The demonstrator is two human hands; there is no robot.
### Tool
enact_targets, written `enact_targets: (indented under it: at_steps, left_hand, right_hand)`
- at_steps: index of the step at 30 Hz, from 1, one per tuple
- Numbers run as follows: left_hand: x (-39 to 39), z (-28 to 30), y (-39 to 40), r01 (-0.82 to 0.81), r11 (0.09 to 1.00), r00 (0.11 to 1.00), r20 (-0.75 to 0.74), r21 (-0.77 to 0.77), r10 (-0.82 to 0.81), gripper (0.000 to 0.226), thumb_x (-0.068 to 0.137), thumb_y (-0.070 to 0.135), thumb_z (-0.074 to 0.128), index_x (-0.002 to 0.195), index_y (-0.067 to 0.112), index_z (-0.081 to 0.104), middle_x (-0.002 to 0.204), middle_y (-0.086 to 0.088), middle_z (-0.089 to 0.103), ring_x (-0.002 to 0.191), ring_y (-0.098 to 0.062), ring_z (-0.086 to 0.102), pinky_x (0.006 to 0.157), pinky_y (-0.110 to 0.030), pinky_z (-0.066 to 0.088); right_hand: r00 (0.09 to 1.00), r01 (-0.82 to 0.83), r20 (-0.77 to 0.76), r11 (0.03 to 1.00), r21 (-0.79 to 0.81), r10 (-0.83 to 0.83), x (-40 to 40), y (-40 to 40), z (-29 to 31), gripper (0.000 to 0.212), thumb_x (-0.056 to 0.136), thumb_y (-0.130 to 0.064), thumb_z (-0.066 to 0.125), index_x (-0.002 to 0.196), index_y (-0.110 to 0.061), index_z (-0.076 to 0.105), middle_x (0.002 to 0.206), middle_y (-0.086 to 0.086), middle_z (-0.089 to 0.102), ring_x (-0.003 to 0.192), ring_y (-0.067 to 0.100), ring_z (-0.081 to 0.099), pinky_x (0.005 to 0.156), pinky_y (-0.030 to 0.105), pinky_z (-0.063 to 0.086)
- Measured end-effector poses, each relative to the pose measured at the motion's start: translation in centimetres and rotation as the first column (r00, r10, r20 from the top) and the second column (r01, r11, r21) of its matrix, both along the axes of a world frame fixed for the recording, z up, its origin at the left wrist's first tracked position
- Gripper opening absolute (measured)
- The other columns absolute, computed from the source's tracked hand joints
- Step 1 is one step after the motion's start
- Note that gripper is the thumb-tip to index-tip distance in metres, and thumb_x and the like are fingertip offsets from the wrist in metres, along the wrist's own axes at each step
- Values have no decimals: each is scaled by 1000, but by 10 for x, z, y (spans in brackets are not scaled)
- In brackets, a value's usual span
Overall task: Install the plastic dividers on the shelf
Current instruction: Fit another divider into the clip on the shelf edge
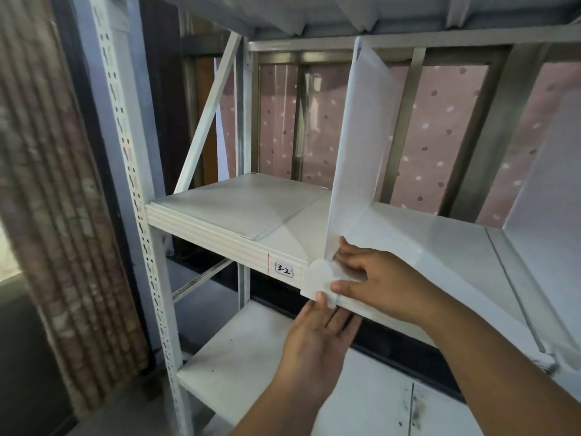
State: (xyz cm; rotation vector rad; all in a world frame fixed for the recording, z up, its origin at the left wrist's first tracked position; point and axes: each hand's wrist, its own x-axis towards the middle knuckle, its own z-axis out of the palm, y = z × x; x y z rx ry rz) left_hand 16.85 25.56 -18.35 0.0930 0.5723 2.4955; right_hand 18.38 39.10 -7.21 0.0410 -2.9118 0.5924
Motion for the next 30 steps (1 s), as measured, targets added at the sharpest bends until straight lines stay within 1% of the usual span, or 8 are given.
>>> enact_targets:
  at_steps: [4,7,10,13,15,18,26,30]
  left_hand:
    - [-5,-5,9,-80,997,996,-25,3,80,39,108,16,52,144,1,59,139,-23,68,128,-36,67,102,-47,59]
    - [-8,-8,12,-100,995,995,-21,22,100,39,109,18,52,143,1,60,138,-23,69,127,-37,68,103,-48,58]
    - [-9,-10,13,-100,995,994,-42,18,100,40,109,22,51,144,5,60,140,-21,68,129,-38,66,102,-48,59]
    - [-15,-12,10,-125,992,990,-64,3,125,42,109,27,50,145,8,60,142,-19,67,131,-37,65,104,-49,57]
    - [-21,-13,6,-150,989,987,-61,-3,150,43,108,29,51,145,8,60,143,-20,66,132,-37,63,107,-50,55]
    - [-29,-14,0,-179,984,983,-46,-15,178,45,108,30,51,145,5,59,143,-22,66,132,-38,63,109,-52,53]
    - [-48,-16,-9,-230,973,972,-48,-30,228,54,99,31,59,143,0,59,141,-23,67,134,-43,60,118,-62,40]
    - [-57,-12,-15,-247,969,968,-48,-20,246,59,100,31,56,145,-6,54,143,-25,65,135,-41,60,116,-56,44]
  right_hand:
    - [1000,10,-16,994,111,-9,-1,-7,-1,64,94,-47,66,151,-23,48,164,-10,30,143,13,41,110,23,31]
    - [998,24,-62,985,173,-14,1,-12,0,55,93,-47,66,142,-21,59,156,-6,48,134,19,53,108,31,41]
    - [991,58,-134,973,223,-29,4,-16,1,51,90,-53,65,132,-23,64,132,-2,69,116,22,66,96,37,53]
    - [982,108,-182,937,332,-48,-1,-24,2,45,90,-61,58,114,-25,68,104,0,76,94,22,69,75,33,53]
    - [979,151,-190,894,421,-76,-7,-32,2,44,90,-64,53,92,-22,66,86,1,70,81,25,65,63,32,43]
    - [968,214,-216,866,453,-127,-13,-42,6,56,88,-68,53,59,-22,39,60,-5,43,62,22,49,52,31,28]
    - [922,334,-337,831,445,-190,-27,-64,9,68,76,-76,60,53,-23,25,50,-6,26,44,9,19,44,25,12]
    - [903,375,-373,815,442,-214,-29,-74,7,72,73,-76,63,51,-23,19,47,-7,19,42,8,12,44,23,8]
